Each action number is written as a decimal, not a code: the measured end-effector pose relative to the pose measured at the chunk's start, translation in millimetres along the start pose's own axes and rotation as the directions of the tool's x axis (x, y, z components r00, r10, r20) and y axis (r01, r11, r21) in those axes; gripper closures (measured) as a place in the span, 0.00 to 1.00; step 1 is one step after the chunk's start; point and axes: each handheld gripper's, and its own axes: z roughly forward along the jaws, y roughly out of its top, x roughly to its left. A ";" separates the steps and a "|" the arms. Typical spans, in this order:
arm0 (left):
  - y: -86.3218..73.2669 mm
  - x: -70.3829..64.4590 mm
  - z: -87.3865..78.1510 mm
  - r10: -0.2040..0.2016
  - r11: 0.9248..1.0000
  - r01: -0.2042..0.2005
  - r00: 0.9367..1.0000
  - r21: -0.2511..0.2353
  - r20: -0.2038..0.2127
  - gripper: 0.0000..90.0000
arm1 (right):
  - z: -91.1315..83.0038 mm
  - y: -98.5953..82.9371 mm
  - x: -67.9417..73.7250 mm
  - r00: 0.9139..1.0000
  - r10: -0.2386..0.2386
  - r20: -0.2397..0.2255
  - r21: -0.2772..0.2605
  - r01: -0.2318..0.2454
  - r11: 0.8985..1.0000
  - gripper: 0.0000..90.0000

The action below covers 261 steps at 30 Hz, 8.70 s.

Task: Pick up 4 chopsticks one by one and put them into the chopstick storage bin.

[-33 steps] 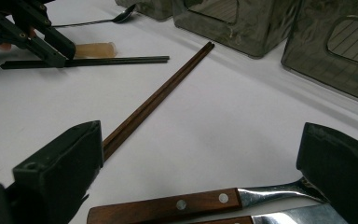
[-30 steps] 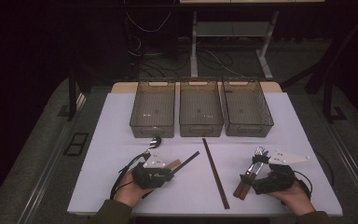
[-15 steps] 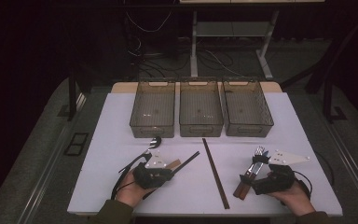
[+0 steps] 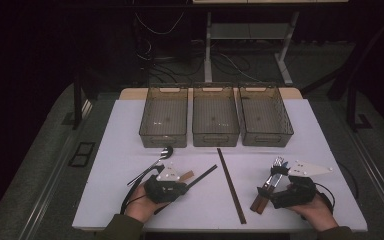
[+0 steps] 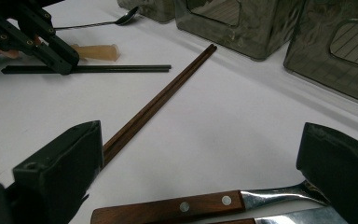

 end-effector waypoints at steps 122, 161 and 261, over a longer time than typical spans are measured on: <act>8.8 -0.5 -29.8 -0.039 0.999 0.041 0.998 -0.023 0.048 0.95 | 2.0 -2.9 -2.4 1.000 0.023 0.005 -0.011 -0.023 1.000 0.01; 44.9 32.2 -45.6 -0.048 0.991 0.052 0.998 -0.120 0.029 0.95 | 7.8 -6.0 -10.9 0.999 0.013 0.031 0.010 -0.013 1.000 0.01; 84.8 197.8 -26.7 -0.376 0.926 0.358 0.856 -0.118 -0.356 0.79 | 4.2 -6.2 -9.9 1.000 0.010 0.027 -0.009 -0.009 1.000 0.01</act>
